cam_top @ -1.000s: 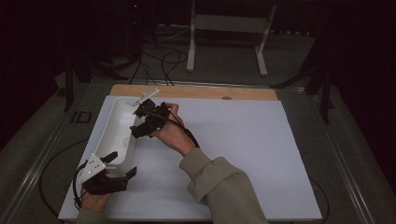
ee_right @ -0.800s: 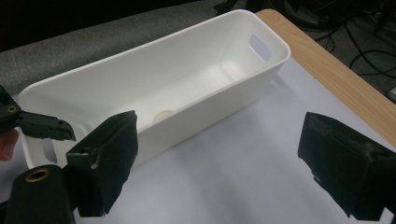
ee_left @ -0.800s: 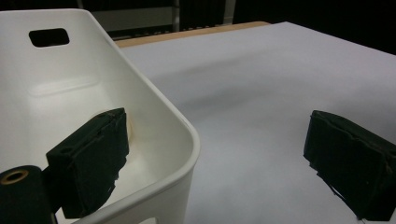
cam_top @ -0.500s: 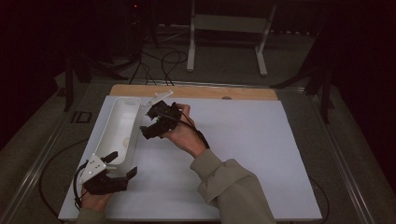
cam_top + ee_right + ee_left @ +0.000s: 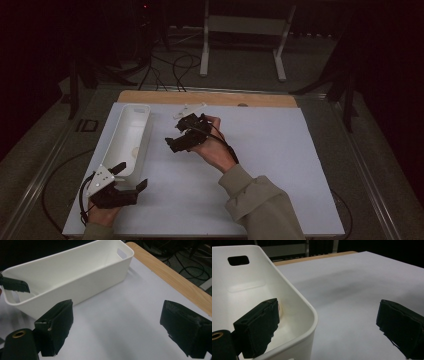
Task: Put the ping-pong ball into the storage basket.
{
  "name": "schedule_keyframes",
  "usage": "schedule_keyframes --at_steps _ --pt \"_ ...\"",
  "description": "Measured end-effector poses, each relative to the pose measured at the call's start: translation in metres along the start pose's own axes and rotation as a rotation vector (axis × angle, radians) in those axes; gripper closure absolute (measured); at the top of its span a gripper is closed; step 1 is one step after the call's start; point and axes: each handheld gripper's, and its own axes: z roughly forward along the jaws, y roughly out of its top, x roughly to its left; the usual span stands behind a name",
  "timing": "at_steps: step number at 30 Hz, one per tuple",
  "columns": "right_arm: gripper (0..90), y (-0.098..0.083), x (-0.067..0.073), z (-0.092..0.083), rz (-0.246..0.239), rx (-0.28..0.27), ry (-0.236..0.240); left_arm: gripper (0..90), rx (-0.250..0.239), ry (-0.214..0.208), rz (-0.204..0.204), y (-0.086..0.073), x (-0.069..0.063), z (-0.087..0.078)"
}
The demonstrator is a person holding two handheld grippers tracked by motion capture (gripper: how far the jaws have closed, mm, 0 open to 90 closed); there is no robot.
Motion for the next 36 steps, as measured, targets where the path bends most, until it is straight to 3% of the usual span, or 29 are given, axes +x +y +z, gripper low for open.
schedule_keyframes --at_steps 25,36 --pt "10.5 -0.056 -0.028 -0.034 0.073 -0.055 -0.042 3.5 -0.016 0.012 -0.008 0.001 0.001 -0.001" --pt "9.9 -0.077 -0.031 -0.044 0.072 -0.051 -0.054 3.4 -0.016 0.011 -0.011 0.001 0.001 -0.001"
